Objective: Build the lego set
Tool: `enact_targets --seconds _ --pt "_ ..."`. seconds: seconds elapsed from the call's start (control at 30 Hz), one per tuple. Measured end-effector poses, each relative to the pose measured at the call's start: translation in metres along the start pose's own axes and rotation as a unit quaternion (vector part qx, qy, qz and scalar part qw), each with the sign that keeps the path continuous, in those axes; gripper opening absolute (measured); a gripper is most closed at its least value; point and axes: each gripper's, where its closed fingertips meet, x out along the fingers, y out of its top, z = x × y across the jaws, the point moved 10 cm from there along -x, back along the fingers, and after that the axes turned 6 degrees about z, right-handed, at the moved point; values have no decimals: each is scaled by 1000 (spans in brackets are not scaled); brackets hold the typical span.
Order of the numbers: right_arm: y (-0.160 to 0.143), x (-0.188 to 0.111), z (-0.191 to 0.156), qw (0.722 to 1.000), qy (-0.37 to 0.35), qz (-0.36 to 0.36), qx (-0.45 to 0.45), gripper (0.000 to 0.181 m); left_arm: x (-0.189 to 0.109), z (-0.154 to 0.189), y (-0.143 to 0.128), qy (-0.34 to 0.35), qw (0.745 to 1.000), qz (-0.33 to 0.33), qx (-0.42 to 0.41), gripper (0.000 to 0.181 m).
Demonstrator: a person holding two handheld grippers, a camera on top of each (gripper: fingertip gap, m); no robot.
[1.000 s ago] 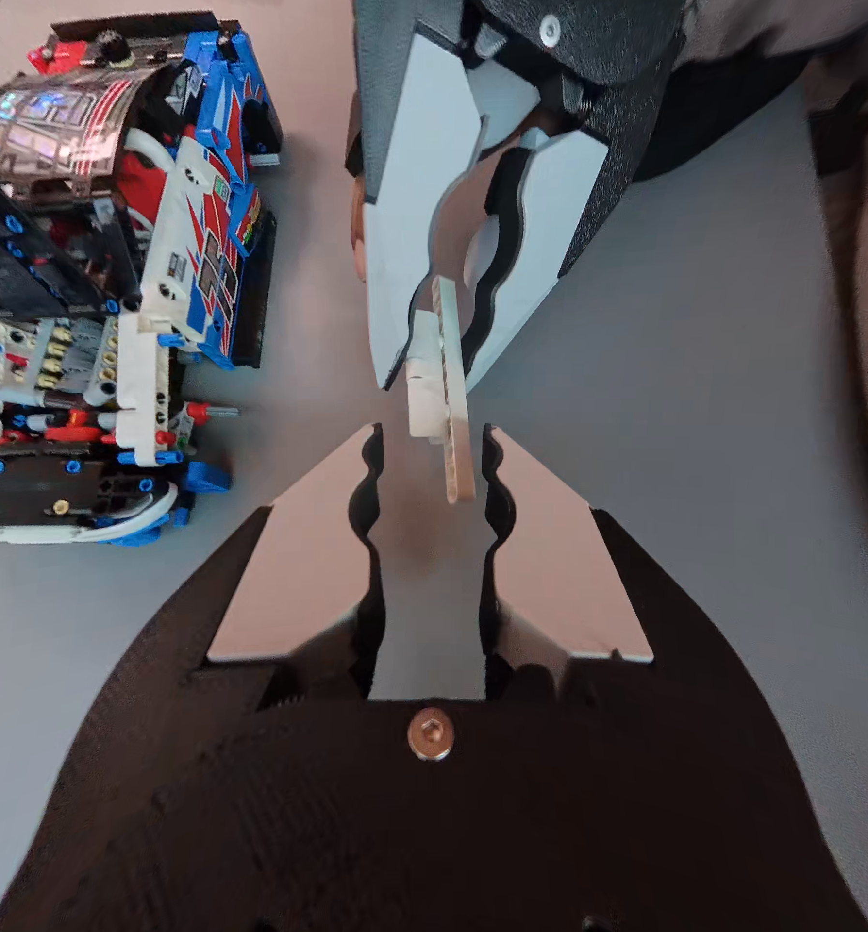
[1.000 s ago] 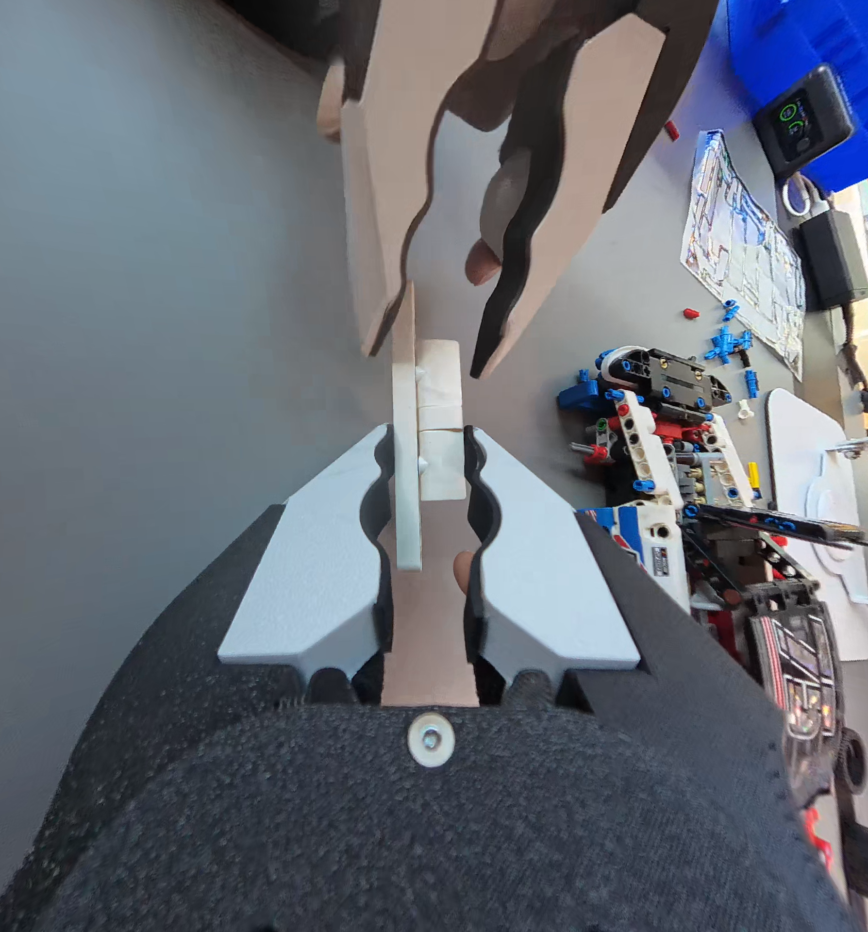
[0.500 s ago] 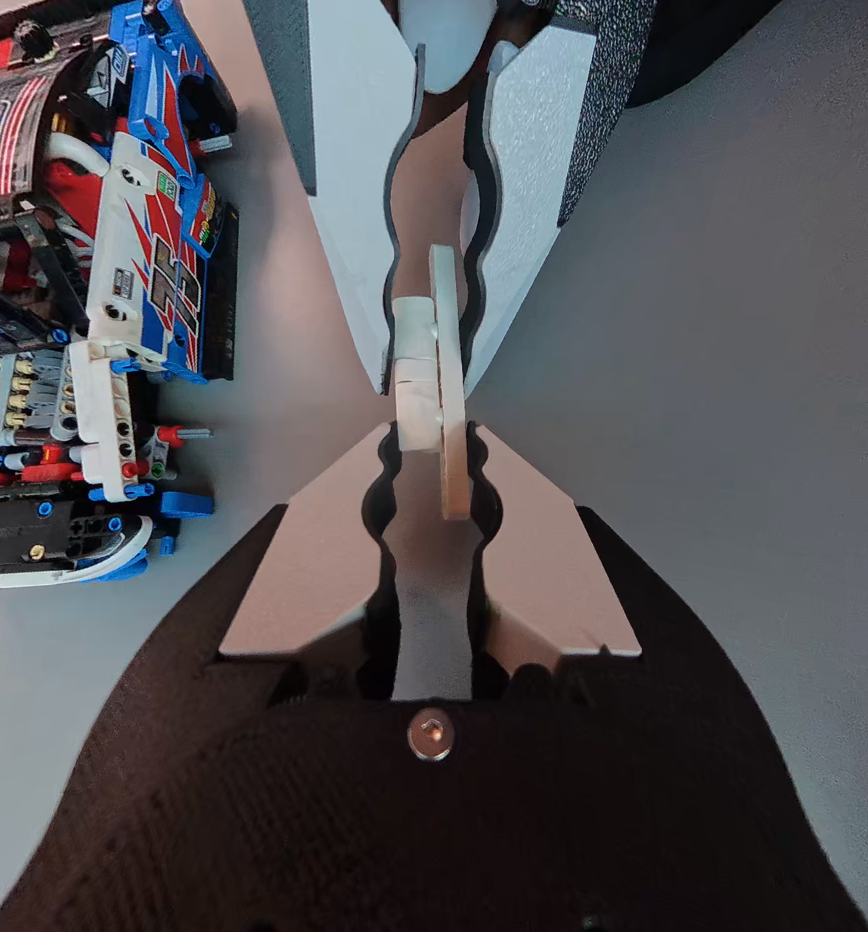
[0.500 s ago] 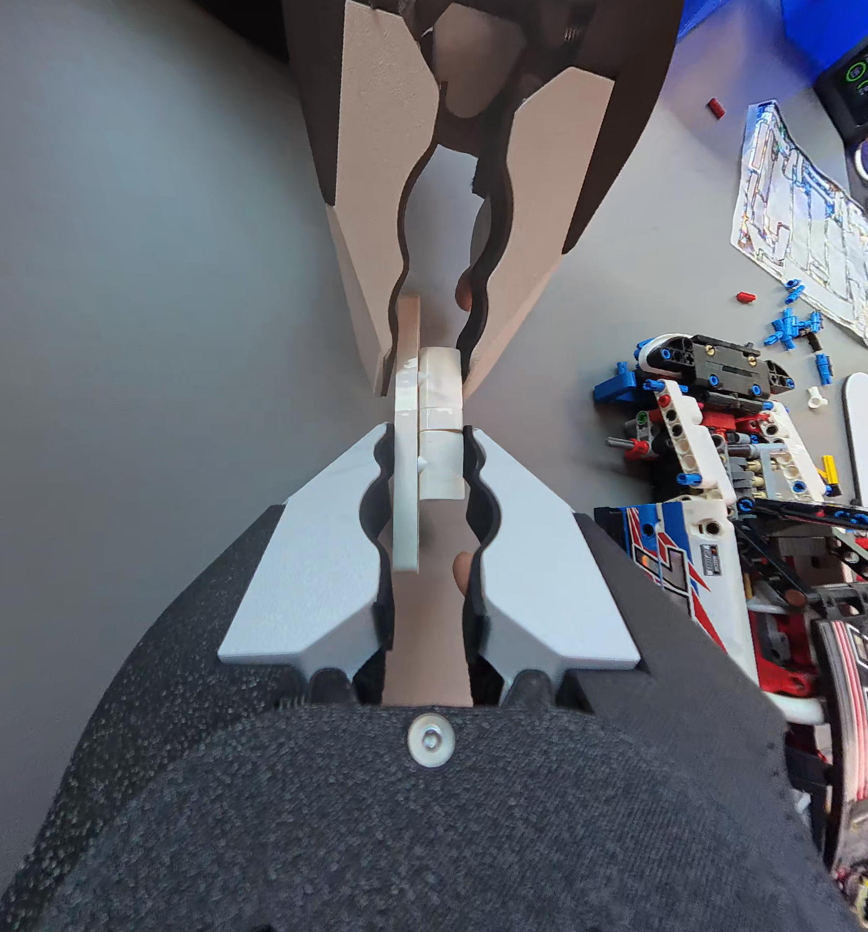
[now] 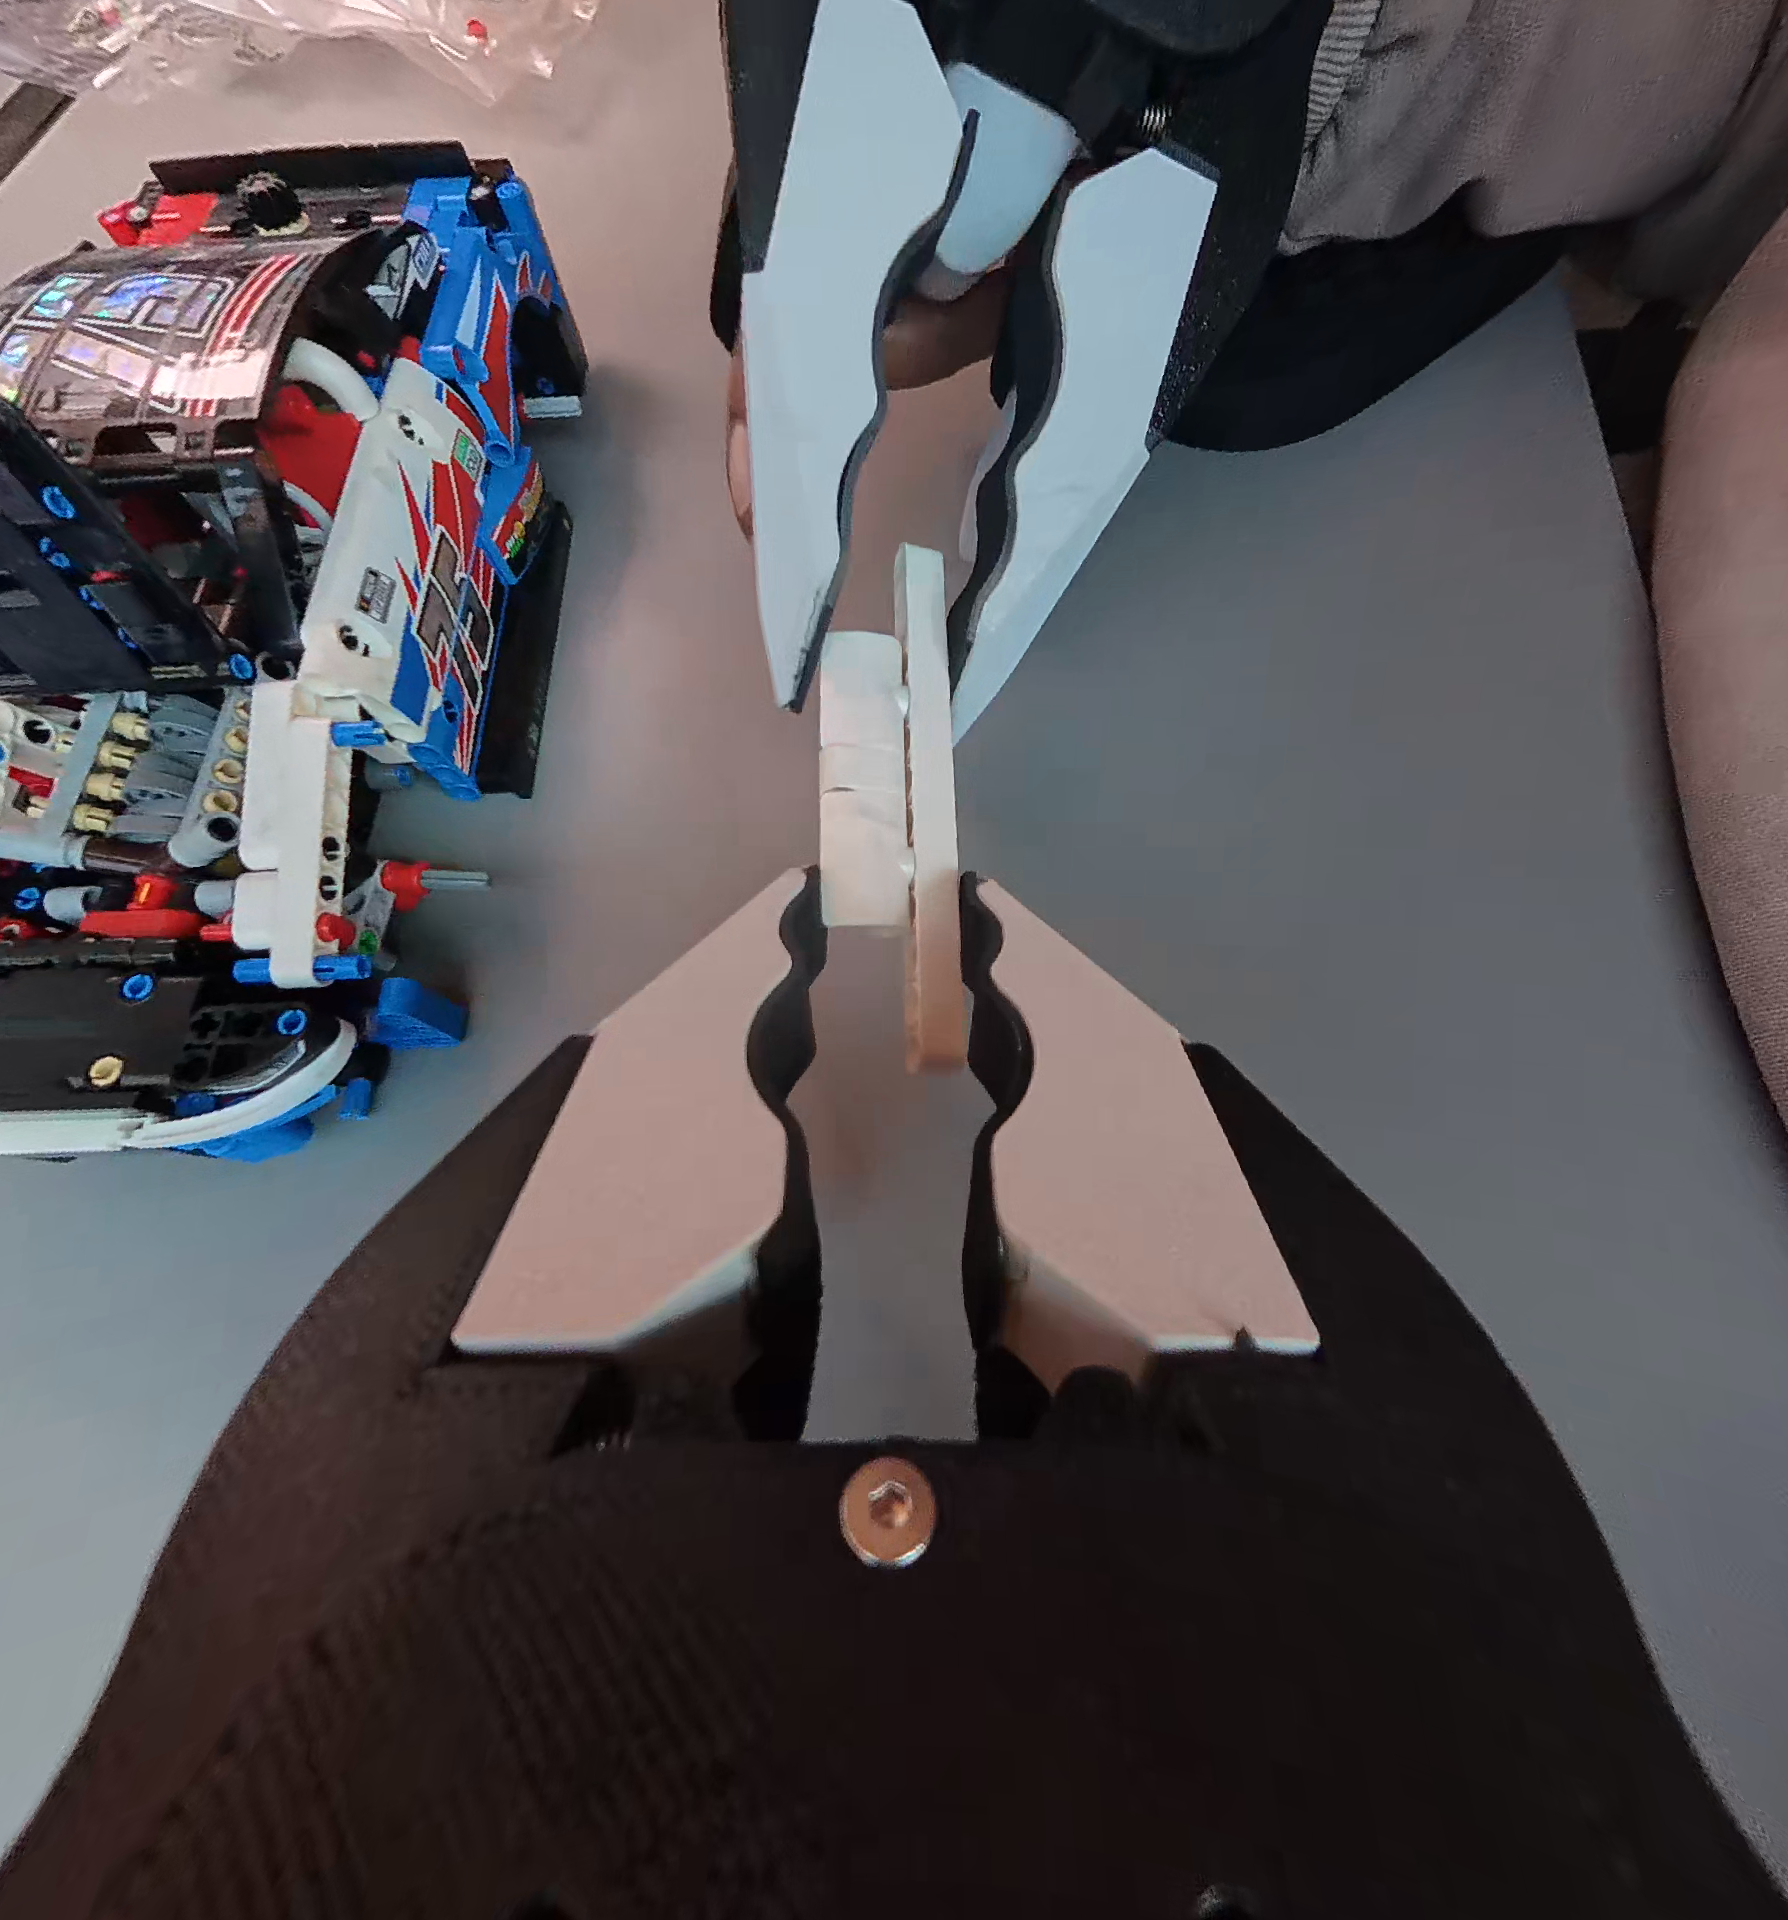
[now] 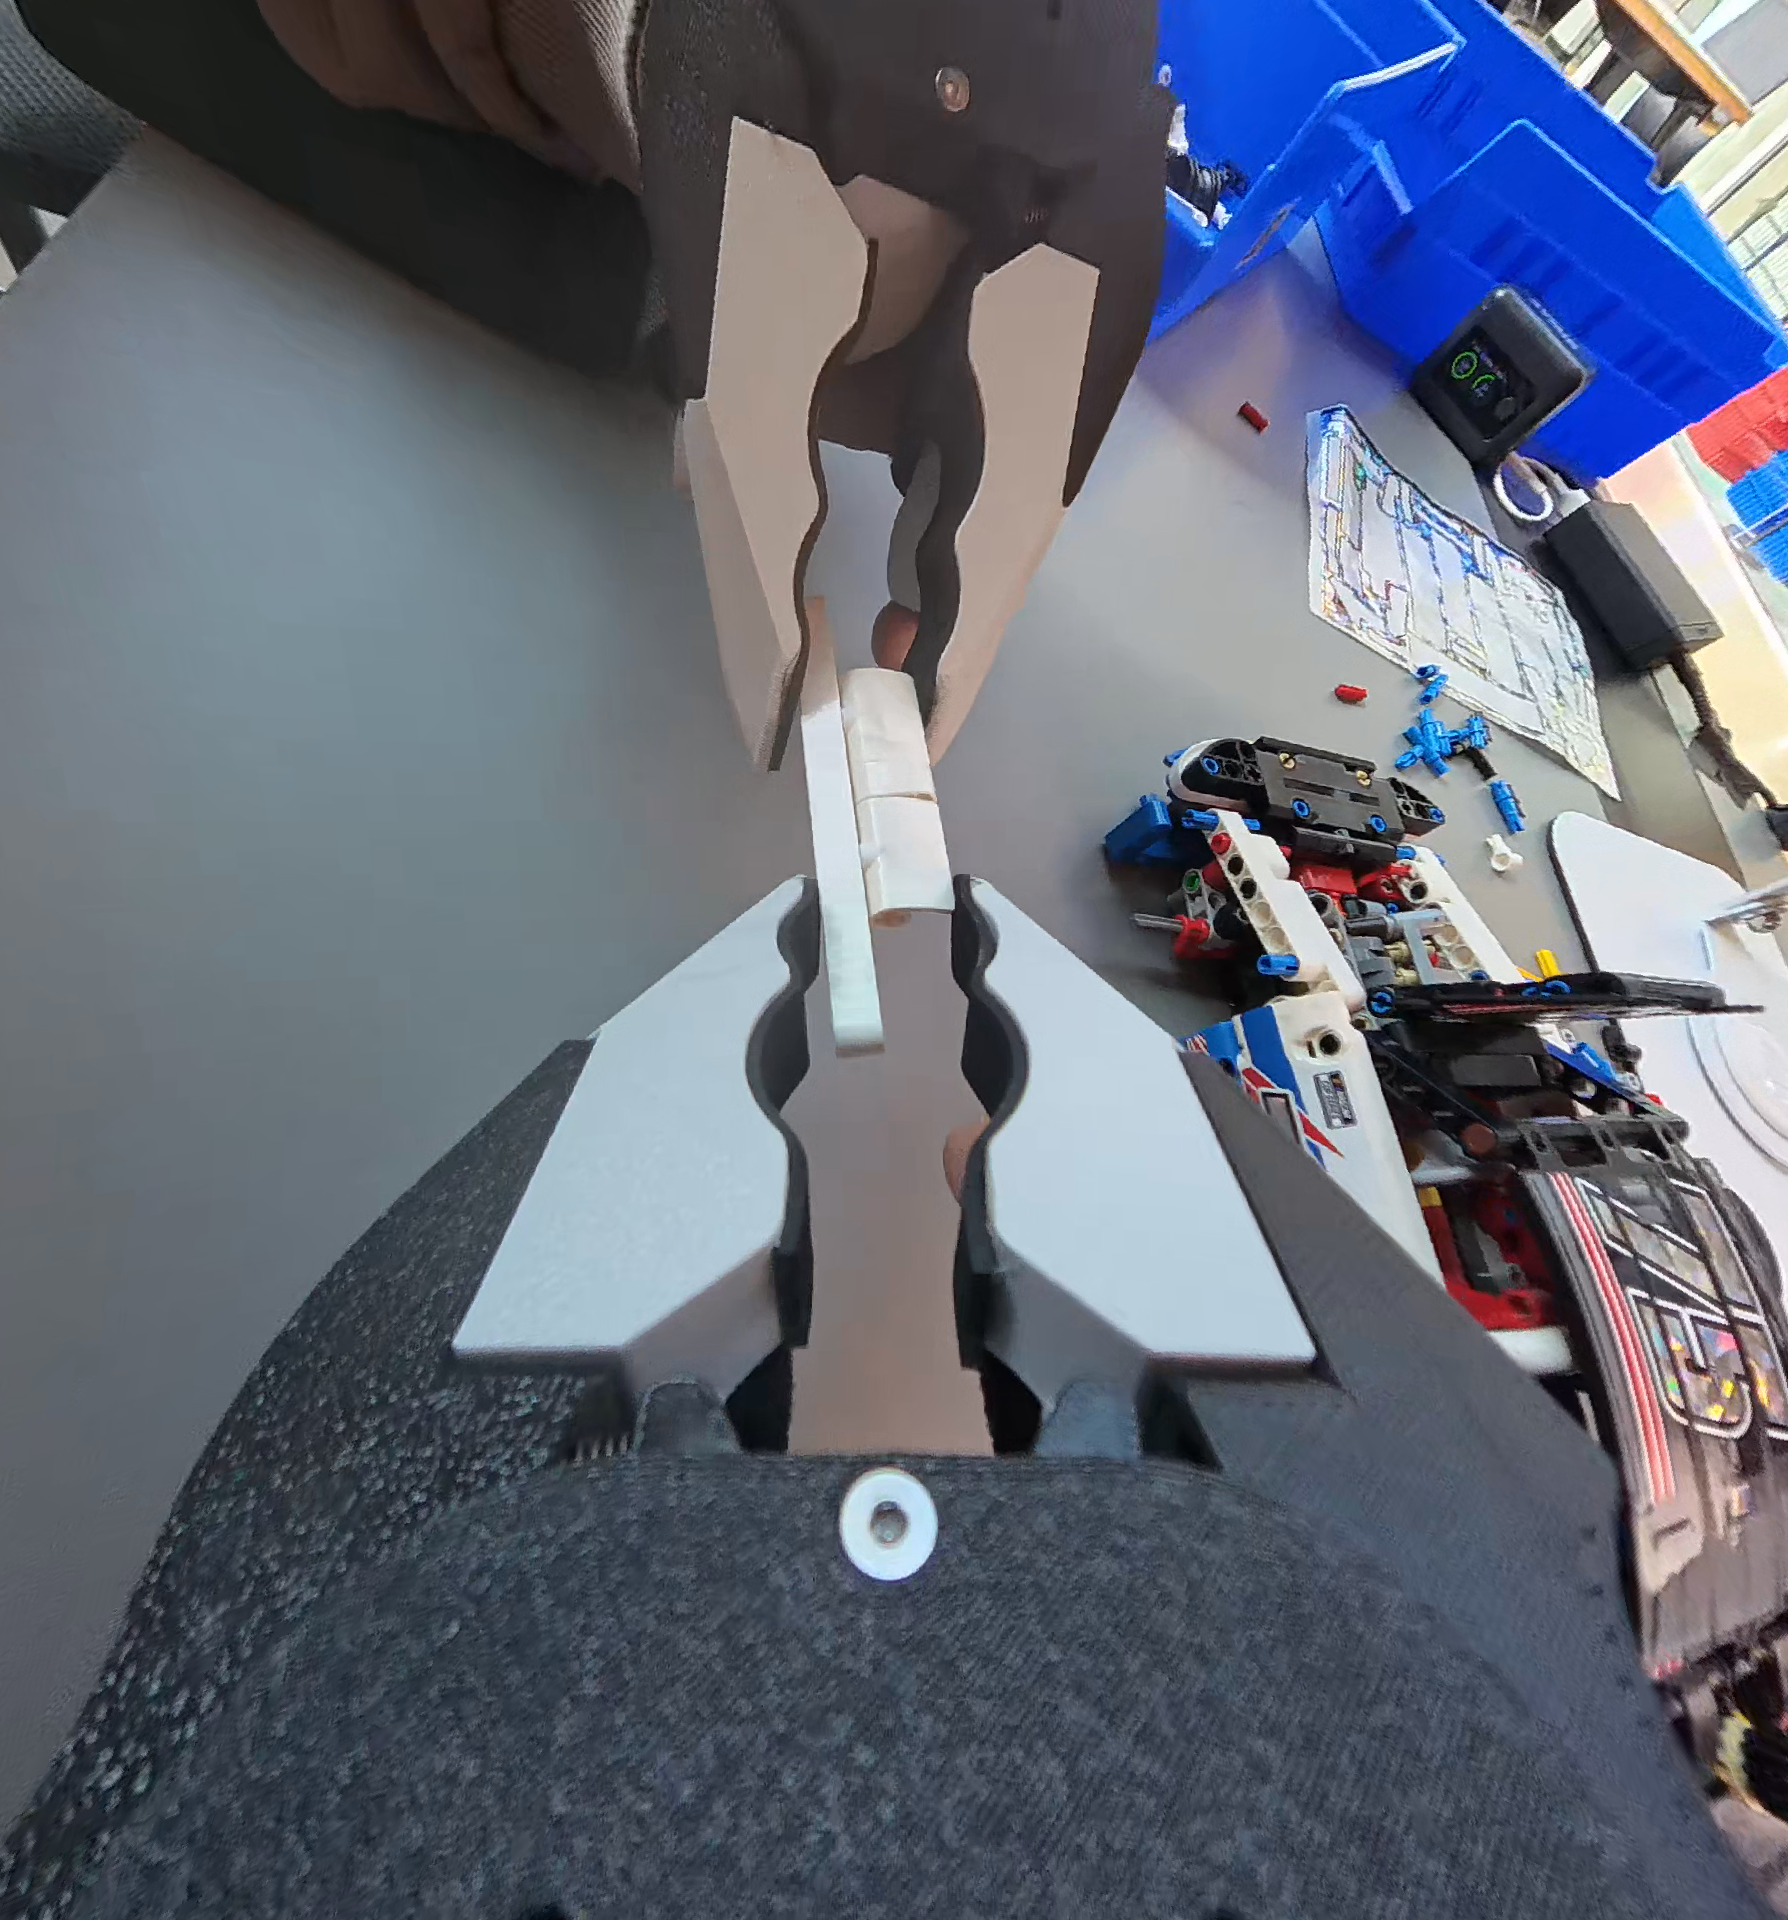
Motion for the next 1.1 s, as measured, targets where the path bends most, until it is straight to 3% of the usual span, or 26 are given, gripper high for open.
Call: enact_targets --seconds 0.03,0.27,0.37,0.4,0.73,0.97,1.1 --pt "0 -1 0 1000 5 4 6 24 0 1 0 -1 1000 2 -3 24" --pt "-3 -3 8 998 -17 10 51 24 -6 -8 -4 20 998 29 -42 27" --pt "-4 -9 14 997 -35 22 68 24 -12 -12 -5 32 997 44 -51 17" --pt "-4 -10 15 996 -39 27 72 24 -14 -12 -5 34 997 53 -50 8" --pt "-7 -7 12 997 -52 36 55 24 -15 -9 -4 50 997 64 -6 8" --pt "-20 1 6 998 -31 -34 43 27 -7 -4 -15 37 998 -33 28 6" --pt "-18 -6 11 997 -27 -1 68 29 -13 -7 -20 43 997 -53 35 6"
